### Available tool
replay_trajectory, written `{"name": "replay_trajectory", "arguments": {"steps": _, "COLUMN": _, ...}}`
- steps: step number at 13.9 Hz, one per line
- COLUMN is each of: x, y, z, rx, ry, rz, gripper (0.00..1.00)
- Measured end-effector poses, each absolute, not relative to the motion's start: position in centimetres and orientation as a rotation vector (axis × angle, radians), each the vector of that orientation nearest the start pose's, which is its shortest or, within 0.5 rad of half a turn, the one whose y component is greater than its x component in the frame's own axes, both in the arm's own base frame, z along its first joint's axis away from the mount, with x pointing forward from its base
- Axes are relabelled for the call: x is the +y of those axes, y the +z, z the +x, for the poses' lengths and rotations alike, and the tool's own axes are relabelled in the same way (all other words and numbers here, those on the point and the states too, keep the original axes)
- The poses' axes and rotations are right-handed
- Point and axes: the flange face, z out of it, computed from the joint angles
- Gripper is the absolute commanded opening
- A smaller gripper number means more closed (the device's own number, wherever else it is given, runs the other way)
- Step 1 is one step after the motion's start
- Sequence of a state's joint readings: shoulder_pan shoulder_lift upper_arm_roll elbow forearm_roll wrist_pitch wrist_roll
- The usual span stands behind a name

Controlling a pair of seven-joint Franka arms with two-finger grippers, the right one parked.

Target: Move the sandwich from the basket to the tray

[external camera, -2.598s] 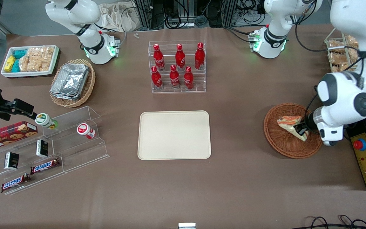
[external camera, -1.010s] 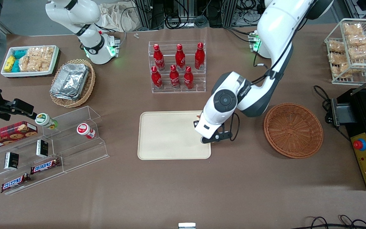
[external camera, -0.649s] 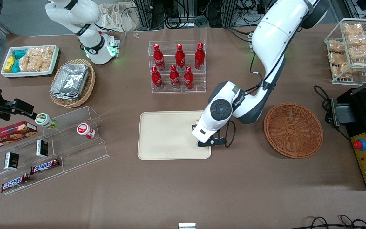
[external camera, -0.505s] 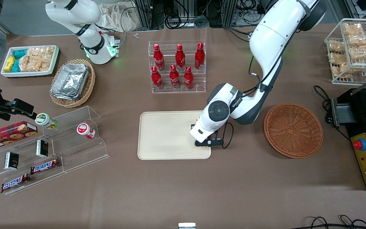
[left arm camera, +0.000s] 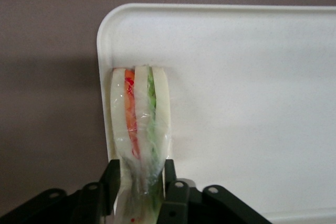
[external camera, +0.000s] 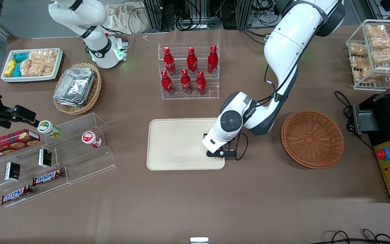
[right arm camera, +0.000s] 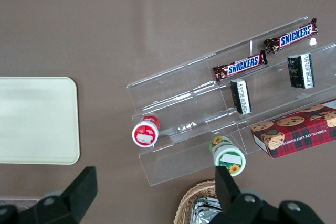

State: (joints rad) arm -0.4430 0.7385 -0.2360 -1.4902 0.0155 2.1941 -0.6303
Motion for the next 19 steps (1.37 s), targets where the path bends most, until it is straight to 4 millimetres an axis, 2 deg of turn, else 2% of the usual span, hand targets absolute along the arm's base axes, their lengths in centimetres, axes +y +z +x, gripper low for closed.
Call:
{"name": "replay_trajectory", "arguments": {"steps": 3, "x": -41.8, "y": 27.1, "z": 57.9, "rx": -0.020, "ry": 0.171, "rz": -3.229, "gripper": 1.00}}
{"name": "replay_trajectory", "arguments": {"steps": 5, "x": -39.2, "y": 30.5, "z": 58.6, "rx": -0.076, "ry": 0.206, "rz": -3.190, "gripper": 1.00}}
{"name": "replay_trajectory", "arguments": {"steps": 6, "x": -37.1, "y": 32.3, "z": 59.4, "rx": -0.119, "ry": 0.218, "rz": -3.175, "gripper": 1.00}}
{"name": "replay_trajectory", "arguments": {"steps": 7, "x": -34.1, "y": 34.5, "z": 60.4, "rx": -0.174, "ry": 0.225, "rz": -3.161, "gripper": 1.00}}
{"name": "replay_trajectory", "arguments": {"steps": 11, "x": -22.0, "y": 39.7, "z": 63.2, "rx": -0.264, "ry": 0.281, "rz": -3.123, "gripper": 1.00}}
{"name": "replay_trajectory", "arguments": {"steps": 15, "x": -10.1, "y": 44.2, "z": 64.0, "rx": -0.089, "ry": 0.313, "rz": -3.128, "gripper": 1.00}}
{"name": "replay_trajectory", "arguments": {"steps": 17, "x": -5.6, "y": 46.5, "z": 63.6, "rx": 0.039, "ry": 0.291, "rz": -3.105, "gripper": 1.00}}
{"name": "replay_trajectory", "arguments": {"steps": 19, "x": -2.8, "y": 48.4, "z": 63.2, "rx": 0.066, "ry": 0.262, "rz": -3.091, "gripper": 1.00}}
